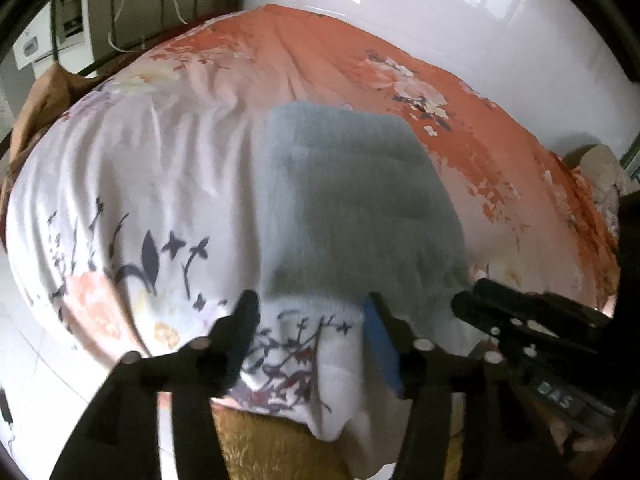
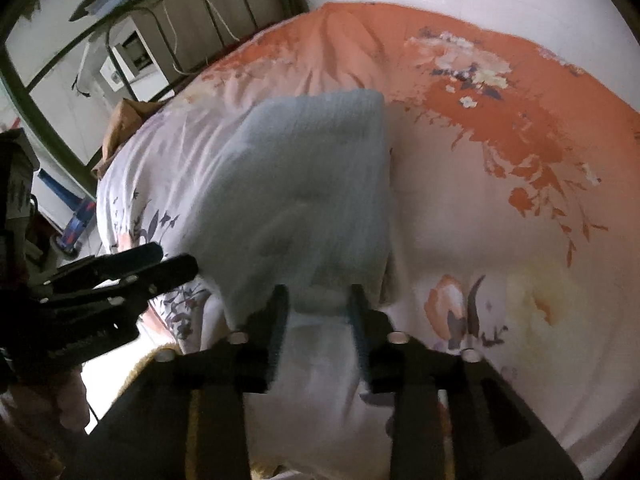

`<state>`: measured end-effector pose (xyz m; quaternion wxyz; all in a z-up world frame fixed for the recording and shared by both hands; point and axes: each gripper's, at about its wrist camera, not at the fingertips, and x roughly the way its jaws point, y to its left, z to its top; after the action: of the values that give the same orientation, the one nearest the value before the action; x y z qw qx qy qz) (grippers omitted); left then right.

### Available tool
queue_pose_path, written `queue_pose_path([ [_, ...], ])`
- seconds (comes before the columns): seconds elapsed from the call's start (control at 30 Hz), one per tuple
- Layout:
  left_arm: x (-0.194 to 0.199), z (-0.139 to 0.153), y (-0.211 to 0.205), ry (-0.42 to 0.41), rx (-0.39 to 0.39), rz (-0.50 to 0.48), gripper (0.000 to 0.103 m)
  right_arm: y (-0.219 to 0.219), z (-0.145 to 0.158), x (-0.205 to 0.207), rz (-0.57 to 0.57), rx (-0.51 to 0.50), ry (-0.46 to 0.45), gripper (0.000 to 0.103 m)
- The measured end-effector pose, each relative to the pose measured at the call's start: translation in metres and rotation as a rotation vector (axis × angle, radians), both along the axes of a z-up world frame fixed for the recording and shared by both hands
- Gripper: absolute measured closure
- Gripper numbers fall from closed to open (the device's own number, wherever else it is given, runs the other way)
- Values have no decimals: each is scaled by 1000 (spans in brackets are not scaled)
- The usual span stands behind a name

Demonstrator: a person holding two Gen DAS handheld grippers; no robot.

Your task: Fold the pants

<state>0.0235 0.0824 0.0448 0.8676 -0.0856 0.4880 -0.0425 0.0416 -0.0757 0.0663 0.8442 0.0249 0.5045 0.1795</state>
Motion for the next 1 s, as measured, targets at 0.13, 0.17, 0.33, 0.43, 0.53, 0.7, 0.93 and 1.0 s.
queue_pose_path([
  [0.13, -10, -4, -6, 10, 15, 16, 30, -3, 0, -11, -25, 8, -25, 59],
  [0.17, -12, -5, -7, 15, 15, 16, 28, -5, -1, -12, -35, 20, -21, 59],
  [0.33, -16, -7, -18, 25, 76, 15, 25, -9, -5, -17, -69, 32, -13, 59],
  [0.43, -17, -6, -22, 25, 87, 18, 24, -8, -4, -20, -63, 27, -28, 59],
  [0.53, -18, -6, -24, 29, 103, 41, 22, -7, -5, -21, -59, 23, -28, 59],
  [0.7, -17, -7, -23, 28, 132, 55, 20, -8, -5, -22, -59, 25, -25, 59],
  [0.93, -18, -11, -26, 33, 120, 37, 21, -11, -8, -21, -78, 42, -11, 59],
  [1.0, -18, -11, -26, 37, 115, 39, 21, -12, -8, -21, -84, 47, -8, 59],
])
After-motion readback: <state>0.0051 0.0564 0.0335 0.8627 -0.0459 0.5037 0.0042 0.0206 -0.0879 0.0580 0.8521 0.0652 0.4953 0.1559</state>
